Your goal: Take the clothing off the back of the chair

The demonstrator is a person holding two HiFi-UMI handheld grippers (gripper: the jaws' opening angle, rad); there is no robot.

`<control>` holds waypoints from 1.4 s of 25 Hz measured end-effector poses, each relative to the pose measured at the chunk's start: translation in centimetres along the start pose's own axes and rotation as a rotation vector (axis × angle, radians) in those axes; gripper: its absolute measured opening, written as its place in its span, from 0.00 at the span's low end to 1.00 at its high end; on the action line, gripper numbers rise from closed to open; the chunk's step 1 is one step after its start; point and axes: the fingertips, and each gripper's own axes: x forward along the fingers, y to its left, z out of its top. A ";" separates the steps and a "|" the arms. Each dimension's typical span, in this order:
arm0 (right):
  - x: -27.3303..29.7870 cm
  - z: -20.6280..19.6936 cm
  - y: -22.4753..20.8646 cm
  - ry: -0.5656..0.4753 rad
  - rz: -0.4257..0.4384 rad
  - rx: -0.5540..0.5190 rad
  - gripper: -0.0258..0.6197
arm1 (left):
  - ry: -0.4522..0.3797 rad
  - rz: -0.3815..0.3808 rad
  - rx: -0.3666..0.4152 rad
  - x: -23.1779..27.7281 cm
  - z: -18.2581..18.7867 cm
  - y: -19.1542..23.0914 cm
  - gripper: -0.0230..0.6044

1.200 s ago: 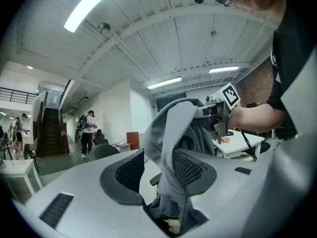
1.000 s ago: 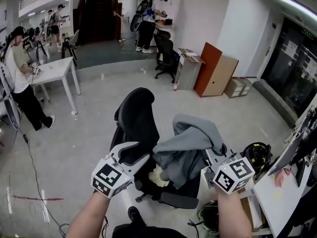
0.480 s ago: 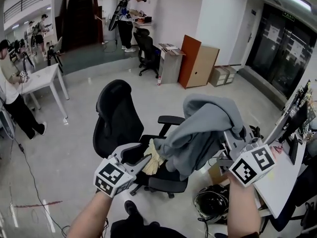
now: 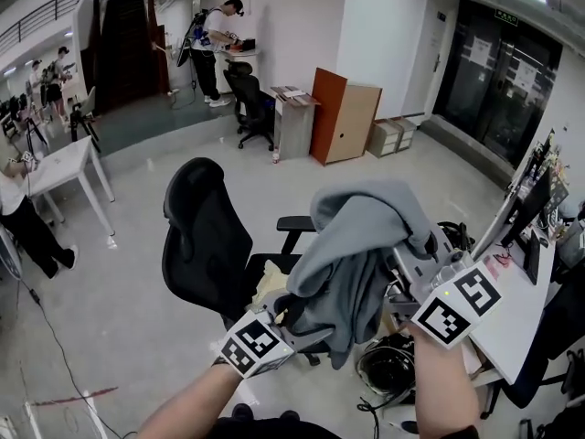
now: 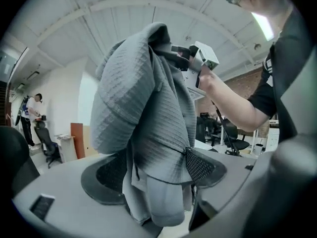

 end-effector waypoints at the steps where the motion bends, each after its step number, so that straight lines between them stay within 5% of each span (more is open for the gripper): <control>1: 0.1 -0.1 0.4 0.003 0.003 0.005 0.14 | -0.017 -0.003 -0.007 0.0 0.1 0.0 0.60; 12: 1.9 -1.4 4.6 0.029 -0.002 0.031 0.14 | -0.040 -0.038 -0.078 -0.6 -1.0 1.7 0.61; 13: 1.9 -1.5 4.5 0.031 -0.016 0.031 0.14 | -0.047 -0.026 -0.072 -1.2 -1.0 2.0 0.55; 14: 1.8 -1.6 4.2 0.034 -0.033 0.028 0.14 | -0.056 -0.008 -0.065 -1.9 -1.0 2.6 0.25; 15: 1.7 -1.8 3.9 0.037 -0.053 0.023 0.14 | -0.064 0.010 -0.060 -2.7 -1.0 3.3 0.11; 16: 1.4 -2.0 3.5 0.040 -0.078 0.019 0.14 | -0.069 0.020 -0.058 -3.4 -0.9 4.0 0.10; 21: -1.4 -1.5 -0.3 0.073 -0.223 0.033 0.14 | -0.081 0.026 0.025 -6.5 1.0 6.3 0.13; 24: -2.4 1.5 -2.9 0.060 -0.295 -0.018 0.14 | -0.090 0.023 0.070 -7.9 2.5 7.3 0.38; 31: -5.5 8.9 -6.1 -0.056 -0.465 -0.129 0.14 | -0.121 0.101 0.051 -9.9 3.0 9.6 0.38; 35: -7.9 10.9 -7.0 -0.085 -0.542 -0.190 0.14 | -0.120 0.082 0.049 -9.0 2.9 9.3 0.37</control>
